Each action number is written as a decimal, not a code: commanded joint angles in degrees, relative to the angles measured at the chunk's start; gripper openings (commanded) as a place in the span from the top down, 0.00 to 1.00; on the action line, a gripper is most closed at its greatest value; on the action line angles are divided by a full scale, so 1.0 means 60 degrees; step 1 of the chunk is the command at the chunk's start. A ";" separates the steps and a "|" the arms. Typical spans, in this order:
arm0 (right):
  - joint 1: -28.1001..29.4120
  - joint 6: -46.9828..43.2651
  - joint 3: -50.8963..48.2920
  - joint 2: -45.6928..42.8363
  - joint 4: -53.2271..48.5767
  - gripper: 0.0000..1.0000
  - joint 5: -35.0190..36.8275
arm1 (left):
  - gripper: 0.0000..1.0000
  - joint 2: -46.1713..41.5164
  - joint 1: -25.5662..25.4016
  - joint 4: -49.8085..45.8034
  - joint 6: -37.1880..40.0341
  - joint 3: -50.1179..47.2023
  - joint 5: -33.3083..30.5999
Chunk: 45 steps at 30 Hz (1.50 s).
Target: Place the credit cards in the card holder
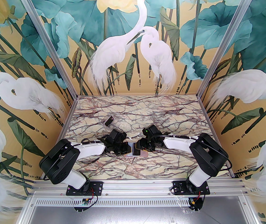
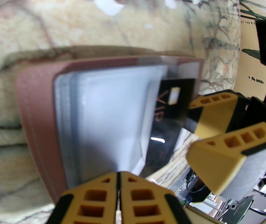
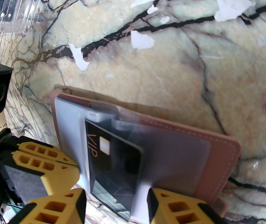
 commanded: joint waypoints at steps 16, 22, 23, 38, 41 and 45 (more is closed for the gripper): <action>-0.0037 0.0148 -0.0276 0.0237 0.0496 0.72 -0.0470 | 0.90 0.0611 -0.0026 0.0152 -0.0080 -0.0414 -0.0589; -0.0043 0.0100 -0.0235 0.0020 0.0390 0.82 -0.0476 | 0.90 0.0617 -0.0033 0.0137 -0.0066 -0.0412 -0.0589; -0.0046 0.0089 -0.0229 -0.0013 0.0354 0.83 -0.0450 | 0.90 0.0619 -0.0033 0.0130 -0.0066 -0.0418 -0.0595; -0.0193 -0.0450 -0.0145 -0.1106 -0.0928 1.00 -0.0013 | 0.90 0.0611 -0.0034 0.0050 -0.0051 -0.0429 -0.0683; -0.0452 -0.0699 -0.0189 -0.1574 -0.1387 1.00 0.0087 | 0.90 0.0611 -0.0034 0.0039 -0.0050 -0.0432 -0.0666; -0.1020 -0.1029 -0.0239 -0.1998 -0.2057 1.00 0.0066 | 0.90 0.0665 -0.0034 0.0092 -0.0052 -0.0432 -0.0676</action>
